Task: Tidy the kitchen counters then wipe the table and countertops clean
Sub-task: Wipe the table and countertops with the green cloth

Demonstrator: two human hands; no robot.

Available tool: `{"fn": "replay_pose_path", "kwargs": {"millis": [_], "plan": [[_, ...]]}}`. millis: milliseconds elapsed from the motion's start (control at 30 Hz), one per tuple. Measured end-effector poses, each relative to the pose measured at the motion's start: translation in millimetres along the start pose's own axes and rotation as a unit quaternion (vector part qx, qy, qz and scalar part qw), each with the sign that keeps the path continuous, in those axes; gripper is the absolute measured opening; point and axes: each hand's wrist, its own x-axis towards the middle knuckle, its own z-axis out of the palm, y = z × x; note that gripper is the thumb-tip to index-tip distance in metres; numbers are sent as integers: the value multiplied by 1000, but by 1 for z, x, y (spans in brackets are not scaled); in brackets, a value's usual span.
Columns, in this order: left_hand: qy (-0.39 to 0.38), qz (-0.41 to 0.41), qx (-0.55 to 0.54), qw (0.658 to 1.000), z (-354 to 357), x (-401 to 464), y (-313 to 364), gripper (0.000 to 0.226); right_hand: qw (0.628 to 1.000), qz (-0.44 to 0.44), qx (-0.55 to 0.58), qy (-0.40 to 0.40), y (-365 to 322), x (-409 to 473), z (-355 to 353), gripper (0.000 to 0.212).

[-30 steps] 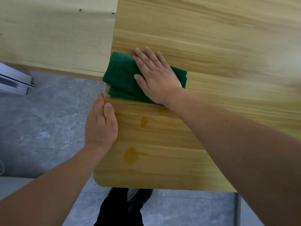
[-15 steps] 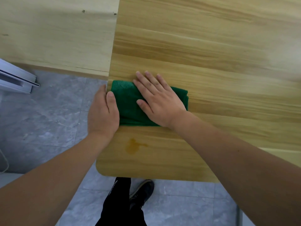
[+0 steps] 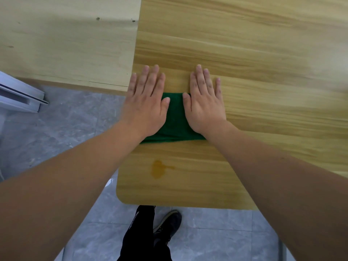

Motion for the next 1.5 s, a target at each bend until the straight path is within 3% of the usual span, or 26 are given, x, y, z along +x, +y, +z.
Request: {"fn": "replay_pose_path", "kwargs": {"millis": [533,667,833,1067,1200,1333,1400,1500], "plan": [[2,25,10,1000,-3,16,-10,65,1000,10,13,9,2,3,2,64],[28,80,6,996,-6,-2,-6,61,998,-4,56,22,5,-21,3,62],[-26,242,-27,969,-11,-22,14,52,977,153,129,80,45,-70,11,57],[-77,202,39,976,-9,-34,21,57,984,161,74,28,64,-108,30,61],[-47,335,121,933,-16,-12,14,52,984,160,65,40,65,-106,33,59],[-79,448,165,875,-14,18,9,56,984,160,61,45,65,-105,33,60],[-99,442,146,879,-13,31,9,57,984,162,62,49,66,-104,34,60],[-95,357,90,925,-15,45,10,56,984,160,66,51,67,-104,33,60]]}}
